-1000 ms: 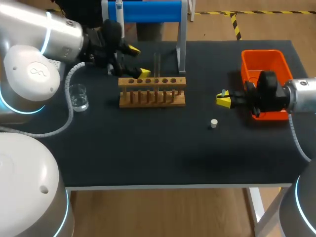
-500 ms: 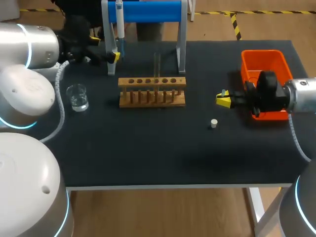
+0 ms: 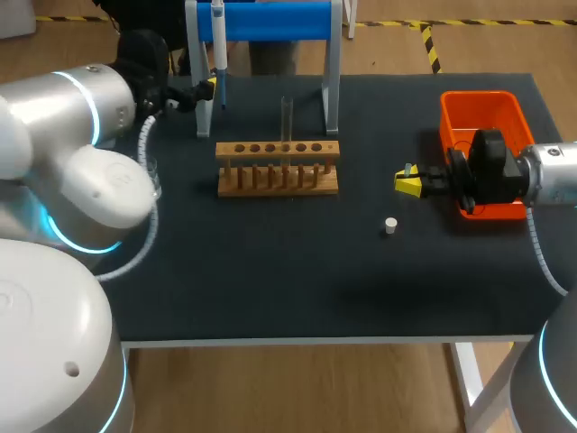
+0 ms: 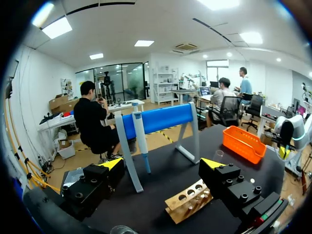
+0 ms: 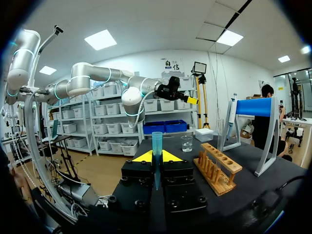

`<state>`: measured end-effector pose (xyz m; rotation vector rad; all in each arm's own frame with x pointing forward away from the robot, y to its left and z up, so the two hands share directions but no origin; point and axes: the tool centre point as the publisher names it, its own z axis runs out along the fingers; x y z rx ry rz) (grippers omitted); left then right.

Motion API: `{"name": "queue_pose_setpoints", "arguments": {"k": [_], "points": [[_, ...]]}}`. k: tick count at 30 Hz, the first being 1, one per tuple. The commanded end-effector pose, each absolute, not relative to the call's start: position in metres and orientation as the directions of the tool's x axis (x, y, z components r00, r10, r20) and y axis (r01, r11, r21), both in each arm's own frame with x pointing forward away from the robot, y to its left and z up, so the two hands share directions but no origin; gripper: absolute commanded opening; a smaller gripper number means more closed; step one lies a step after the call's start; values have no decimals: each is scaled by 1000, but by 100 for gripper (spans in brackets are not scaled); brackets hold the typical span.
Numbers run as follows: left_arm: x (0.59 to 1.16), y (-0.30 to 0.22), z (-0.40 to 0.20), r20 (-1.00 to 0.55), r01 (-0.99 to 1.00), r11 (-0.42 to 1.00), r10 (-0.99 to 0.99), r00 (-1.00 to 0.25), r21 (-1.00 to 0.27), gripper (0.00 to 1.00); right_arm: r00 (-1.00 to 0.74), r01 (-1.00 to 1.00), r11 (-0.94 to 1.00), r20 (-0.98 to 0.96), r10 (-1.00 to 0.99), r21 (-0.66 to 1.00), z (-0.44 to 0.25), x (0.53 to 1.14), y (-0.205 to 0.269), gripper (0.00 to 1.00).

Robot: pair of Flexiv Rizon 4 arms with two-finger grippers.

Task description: Invert the test tube, pick up the pipette, mount the tip to pipette, aspirate from beaker and dispense into the tube, eject the tip, return the pipette, and cap with the stopper.

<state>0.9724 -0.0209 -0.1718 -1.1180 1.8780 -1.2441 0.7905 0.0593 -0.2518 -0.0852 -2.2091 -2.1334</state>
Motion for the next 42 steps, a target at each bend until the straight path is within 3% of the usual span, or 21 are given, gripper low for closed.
{"name": "queue_pose_setpoints", "arguments": {"k": [1, 16, 42], "points": [[986, -33, -174, -116, -299, 193, -959, -257, -935, 100, -996, 88, 37, 88, -6, 995, -252, 790, 60, 0], [1015, -40, -171, -78, -280, 122, -983, -164, -952, 100, -996, 88, 37, 88, -6, 995, -252, 790, 60, 0], [1074, -46, -184, -13, -288, 55, -989, -144, -956, 100, -996, 88, 37, 88, -6, 995, -252, 790, 60, 0]]}}
